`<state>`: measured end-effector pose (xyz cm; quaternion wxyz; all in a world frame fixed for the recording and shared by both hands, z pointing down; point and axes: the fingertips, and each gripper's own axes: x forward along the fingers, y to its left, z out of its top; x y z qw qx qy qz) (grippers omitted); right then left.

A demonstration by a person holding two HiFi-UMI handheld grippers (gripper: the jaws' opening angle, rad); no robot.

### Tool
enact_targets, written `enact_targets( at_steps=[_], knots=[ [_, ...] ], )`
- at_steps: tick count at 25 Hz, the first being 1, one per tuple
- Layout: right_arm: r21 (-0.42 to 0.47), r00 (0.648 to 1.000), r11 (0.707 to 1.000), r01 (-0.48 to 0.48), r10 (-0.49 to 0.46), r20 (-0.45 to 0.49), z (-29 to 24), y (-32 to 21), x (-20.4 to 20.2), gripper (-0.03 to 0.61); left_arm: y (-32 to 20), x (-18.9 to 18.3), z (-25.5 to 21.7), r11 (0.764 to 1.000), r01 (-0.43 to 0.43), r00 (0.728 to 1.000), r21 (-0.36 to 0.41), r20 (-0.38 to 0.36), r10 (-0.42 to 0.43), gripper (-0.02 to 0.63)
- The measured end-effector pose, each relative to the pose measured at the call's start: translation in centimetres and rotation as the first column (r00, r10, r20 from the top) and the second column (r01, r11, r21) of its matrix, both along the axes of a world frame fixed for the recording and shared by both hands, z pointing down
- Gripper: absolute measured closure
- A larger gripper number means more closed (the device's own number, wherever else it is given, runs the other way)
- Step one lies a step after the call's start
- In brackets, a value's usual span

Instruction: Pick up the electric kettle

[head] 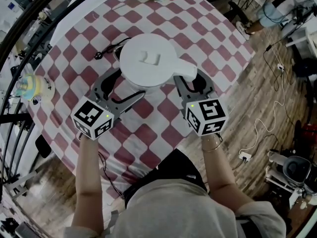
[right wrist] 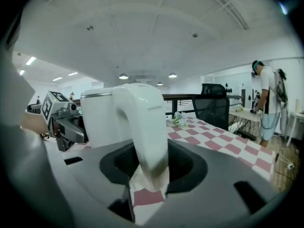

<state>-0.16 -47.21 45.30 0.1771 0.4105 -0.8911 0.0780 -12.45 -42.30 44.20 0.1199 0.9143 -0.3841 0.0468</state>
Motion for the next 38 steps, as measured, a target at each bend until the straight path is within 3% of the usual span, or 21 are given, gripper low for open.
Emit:
enact_targets(
  at_steps=[9, 15, 19, 38],
  knots=[
    [0.040, 0.999, 0.998, 0.040, -0.040, -0.015, -1.3, 0.0, -0.4, 0.422, 0.7, 0.0, -0.7, 0.998, 0.056, 0.998, -0.001, 0.037, -0.056, 0.215],
    [0.014, 0.995, 1.000, 0.017, -0.018, 0.101, -3.1, 0.1, -0.2, 0.423, 1.2, -0.2, -3.7, 0.994, 0.107, 0.994, 0.037, -0.038, -0.106, 0.216],
    [0.019, 0.990, 0.999, 0.041, -0.043, 0.134, -4.0, 0.6, 0.0, 0.426, 1.6, 0.0, -5.3, 0.991, 0.115, 0.993, 0.074, -0.005, -0.115, 0.216],
    [0.236, 0.969, 0.969, 0.073, -0.125, 0.214, -14.4, 3.7, 0.9, 0.430, 6.1, 1.3, -15.3, 0.942, 0.170, 0.985, 0.291, -0.015, -0.173, 0.216]
  ],
)
